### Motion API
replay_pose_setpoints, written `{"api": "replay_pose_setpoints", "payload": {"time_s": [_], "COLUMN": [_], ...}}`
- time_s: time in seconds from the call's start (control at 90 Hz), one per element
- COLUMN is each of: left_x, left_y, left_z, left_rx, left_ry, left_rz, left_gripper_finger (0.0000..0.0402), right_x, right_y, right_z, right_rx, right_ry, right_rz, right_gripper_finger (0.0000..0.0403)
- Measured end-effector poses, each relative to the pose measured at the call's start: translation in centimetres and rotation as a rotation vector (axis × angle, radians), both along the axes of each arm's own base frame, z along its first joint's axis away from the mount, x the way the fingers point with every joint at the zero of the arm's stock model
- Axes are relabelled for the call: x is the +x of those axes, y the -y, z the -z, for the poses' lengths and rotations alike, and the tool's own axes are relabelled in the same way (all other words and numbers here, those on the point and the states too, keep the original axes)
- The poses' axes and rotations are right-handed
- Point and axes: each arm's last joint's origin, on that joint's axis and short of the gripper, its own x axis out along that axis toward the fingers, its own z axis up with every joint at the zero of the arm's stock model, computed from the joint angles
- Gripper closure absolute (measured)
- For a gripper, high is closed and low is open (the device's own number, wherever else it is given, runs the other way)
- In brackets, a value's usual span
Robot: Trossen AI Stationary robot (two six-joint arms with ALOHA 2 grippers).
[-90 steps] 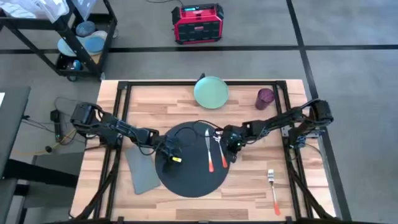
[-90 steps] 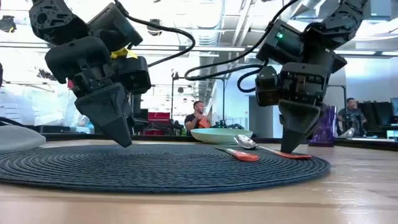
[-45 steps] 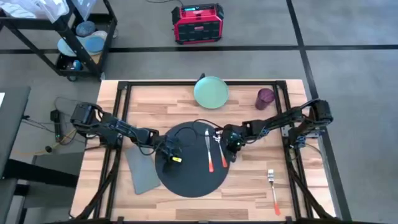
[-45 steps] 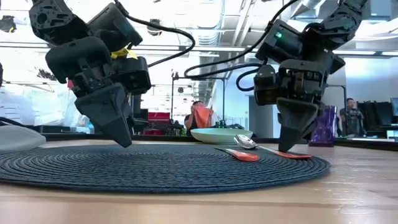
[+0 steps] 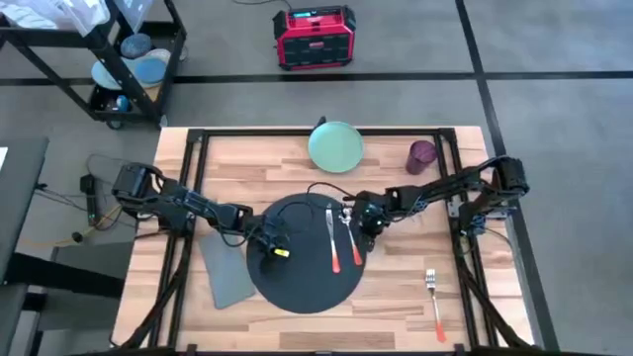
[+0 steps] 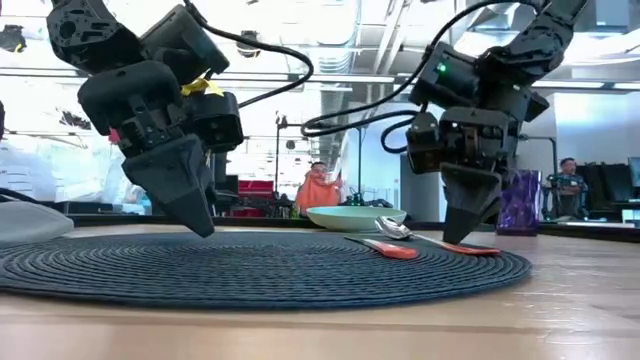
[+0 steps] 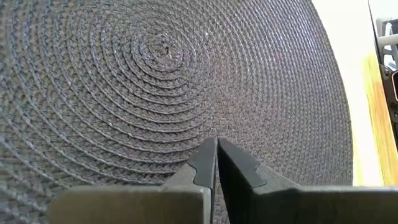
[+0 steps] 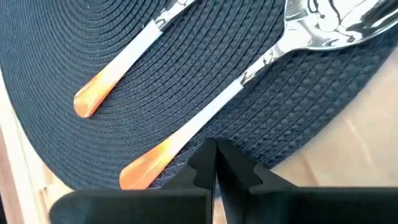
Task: Set table place
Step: Adjust the orange spoon on the dark gray placemat
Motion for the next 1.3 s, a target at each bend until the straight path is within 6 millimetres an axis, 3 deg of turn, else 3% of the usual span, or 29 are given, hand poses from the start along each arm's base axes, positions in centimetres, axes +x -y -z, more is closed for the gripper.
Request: {"api": "replay_pose_setpoints", "payload": {"time_s": [0.678, 1.3], "left_x": [0.0, 0.0], "left_y": [-0.1, -0.1], "left_z": [0.0, 0.0], "left_rx": [0.004, -0.004], "left_ry": [-0.002, -0.006], "left_rz": [-0.038, -0.050], "left_gripper_finger": [0.0401, 0.0401], "right_x": [0.7, 0.3], "right_y": [0.2, 1.5], "right_z": [-0.5, -0.2], "right_rx": [-0.003, -0.057], "right_ry": [0.090, 0.054], "right_rz": [0.003, 0.018], "right_gripper_finger": [0.0403, 0.0403]}}
